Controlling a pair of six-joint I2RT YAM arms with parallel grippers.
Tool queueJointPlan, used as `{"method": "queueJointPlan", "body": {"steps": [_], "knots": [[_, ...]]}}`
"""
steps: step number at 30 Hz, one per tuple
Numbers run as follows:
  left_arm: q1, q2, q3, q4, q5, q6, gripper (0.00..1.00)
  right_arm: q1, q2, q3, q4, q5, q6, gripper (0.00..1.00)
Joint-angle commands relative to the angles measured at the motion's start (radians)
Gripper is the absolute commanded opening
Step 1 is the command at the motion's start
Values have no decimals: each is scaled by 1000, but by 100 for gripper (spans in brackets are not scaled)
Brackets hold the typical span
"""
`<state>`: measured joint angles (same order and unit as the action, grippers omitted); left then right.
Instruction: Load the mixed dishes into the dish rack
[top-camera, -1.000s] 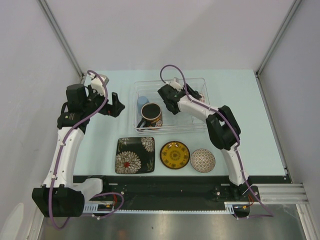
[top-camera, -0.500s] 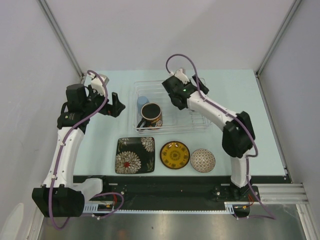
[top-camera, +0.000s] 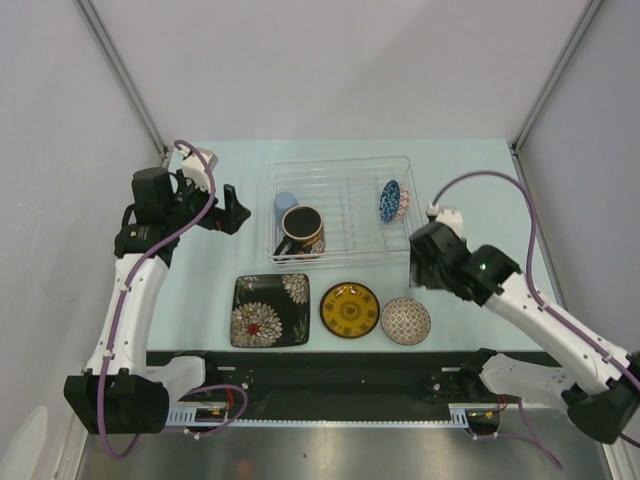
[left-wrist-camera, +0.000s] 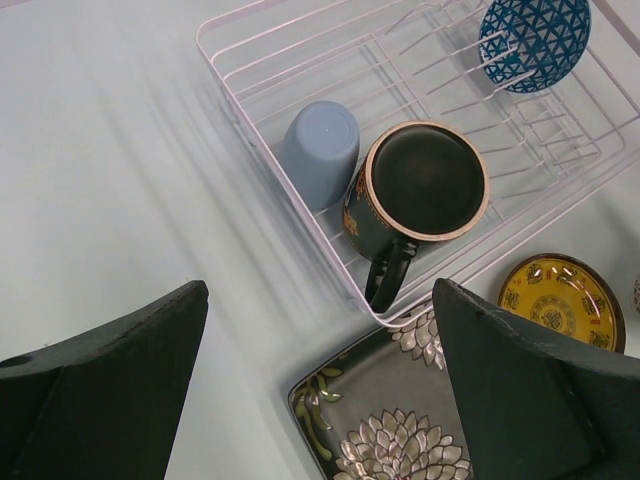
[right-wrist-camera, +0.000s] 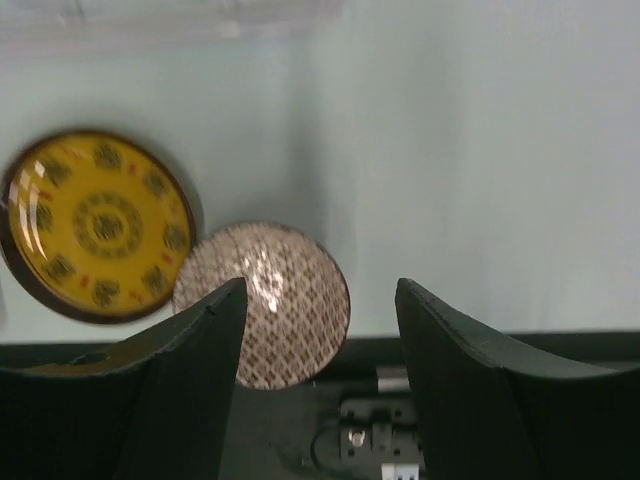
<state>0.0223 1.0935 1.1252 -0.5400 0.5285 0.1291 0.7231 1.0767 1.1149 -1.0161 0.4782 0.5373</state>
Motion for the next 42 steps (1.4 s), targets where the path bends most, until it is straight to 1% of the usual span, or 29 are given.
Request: {"method": "queueJointPlan", "body": {"steps": [1,6,9,17,22,25,26,27,28,30,31,33,34,36,37,38,39,40,41,42], "knots": [[7,6,36,41,31,-34,100,15,-122,-153,-96,-183,251,66],[8,2,41,38,31,-39,100,15,-201,-288,-96,-260,335,65],[7,-3,38,37,28,-39,100,15,-212,-348,-49,-291,369,65],[7,-9,56,17,22,-32,100,-27,-136,-460,83,-357,374,65],[7,-11,61,11,25,-39,100,-120,-81,-515,187,-424,336,62],[10,-15,65,6,28,-39,100,-152,-55,-540,235,-467,316,55],[7,-18,65,5,28,-39,100,-157,-38,-541,241,-467,300,47],[8,-21,64,5,27,-39,99,-162,-34,-541,247,-495,291,42],[7,-24,61,5,27,-39,100,-172,-32,-540,254,-498,288,32],[7,-29,58,8,28,-40,100,-178,-38,-541,257,-506,279,24],[8,-29,56,6,28,-40,100,-182,-41,-540,255,-506,279,15],[8,-34,56,6,28,-39,100,-183,-55,-534,249,-507,279,2],[7,-35,58,6,28,-37,100,-183,-63,-529,235,-507,279,0],[8,-38,61,3,27,-28,100,-182,-104,-508,205,-484,277,0],[8,-40,62,0,24,-26,100,-179,-124,-469,159,-480,274,0],[7,-40,65,-2,25,-20,100,-169,-147,-443,130,-413,270,0],[8,-40,65,-5,27,-19,100,-156,-182,-410,96,-380,263,0],[7,-38,65,-5,30,-19,100,-136,-195,-317,26,-342,254,0],[7,-40,65,-5,31,-19,100,-72,-198,-266,-13,-243,254,0],[8,-38,67,-5,33,-20,100,-32,-193,-200,-53,-183,254,0]]}}
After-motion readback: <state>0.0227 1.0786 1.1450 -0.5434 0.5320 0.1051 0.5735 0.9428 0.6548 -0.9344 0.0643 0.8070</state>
